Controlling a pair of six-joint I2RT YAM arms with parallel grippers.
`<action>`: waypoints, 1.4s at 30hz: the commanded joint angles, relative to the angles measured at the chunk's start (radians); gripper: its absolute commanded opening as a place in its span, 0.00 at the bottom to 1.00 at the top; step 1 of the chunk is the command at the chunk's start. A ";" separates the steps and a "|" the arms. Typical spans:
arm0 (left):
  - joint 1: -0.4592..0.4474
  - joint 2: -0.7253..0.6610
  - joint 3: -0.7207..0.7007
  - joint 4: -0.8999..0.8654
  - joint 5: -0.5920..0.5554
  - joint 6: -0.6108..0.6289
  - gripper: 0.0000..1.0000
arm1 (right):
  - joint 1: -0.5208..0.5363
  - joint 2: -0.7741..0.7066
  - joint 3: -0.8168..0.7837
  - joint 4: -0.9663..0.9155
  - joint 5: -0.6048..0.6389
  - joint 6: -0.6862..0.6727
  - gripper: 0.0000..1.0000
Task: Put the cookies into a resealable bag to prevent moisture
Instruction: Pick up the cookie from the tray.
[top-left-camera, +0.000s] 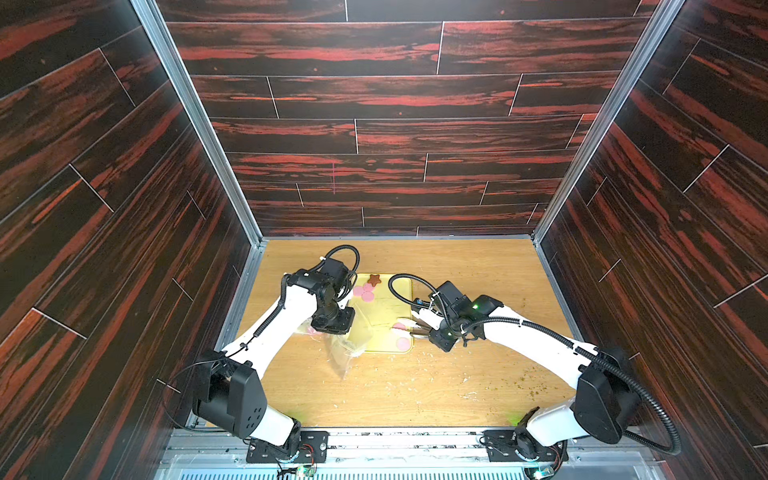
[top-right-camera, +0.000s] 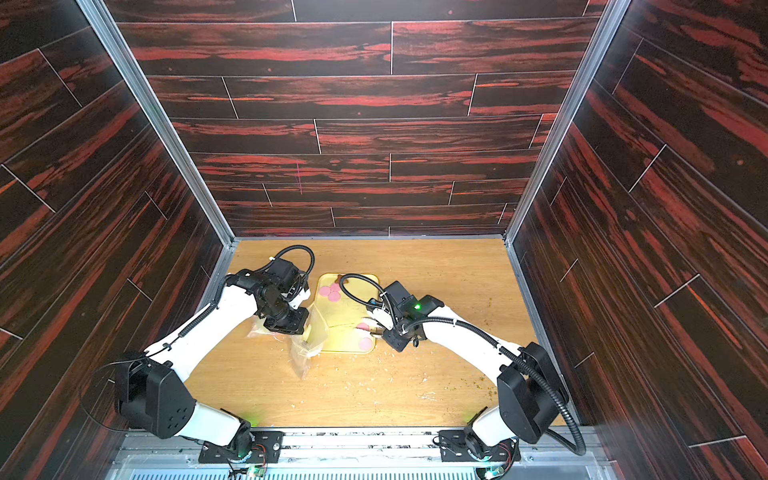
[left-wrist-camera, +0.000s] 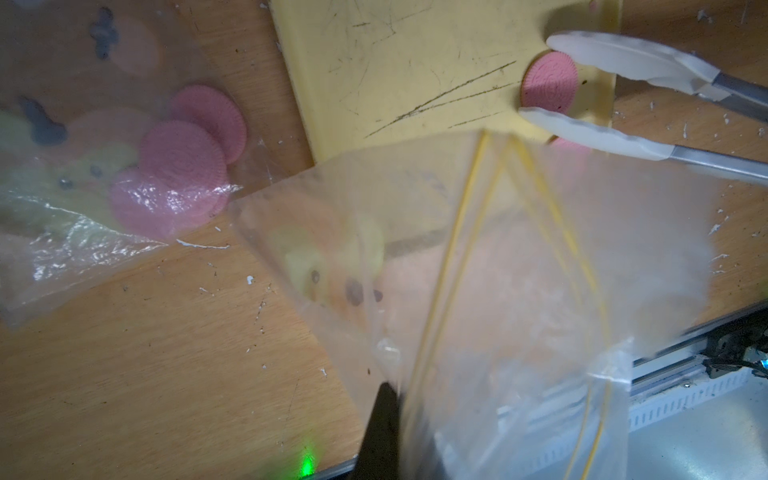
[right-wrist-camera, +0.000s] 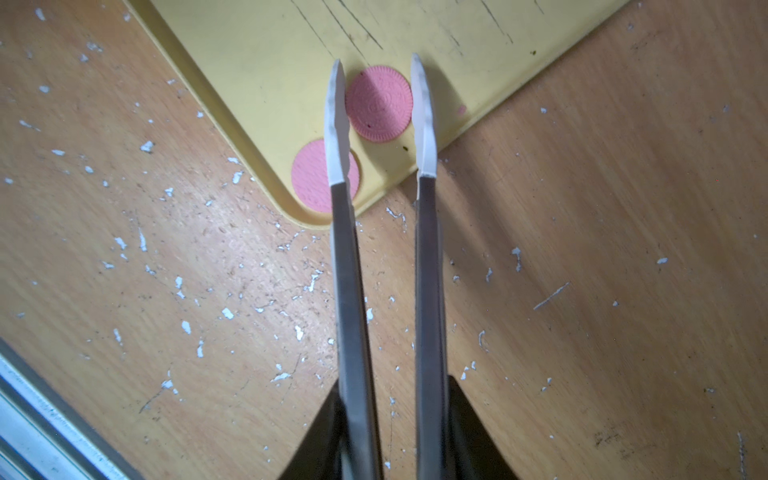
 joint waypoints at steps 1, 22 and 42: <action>0.005 -0.018 -0.004 -0.025 0.006 0.019 0.00 | 0.007 -0.013 0.010 -0.005 0.015 -0.011 0.35; 0.004 -0.018 0.006 -0.032 -0.002 0.024 0.00 | 0.005 -0.046 0.008 -0.016 0.000 0.002 0.28; 0.005 0.002 0.042 -0.047 -0.017 0.025 0.00 | -0.010 -0.312 -0.036 0.205 -0.317 0.044 0.28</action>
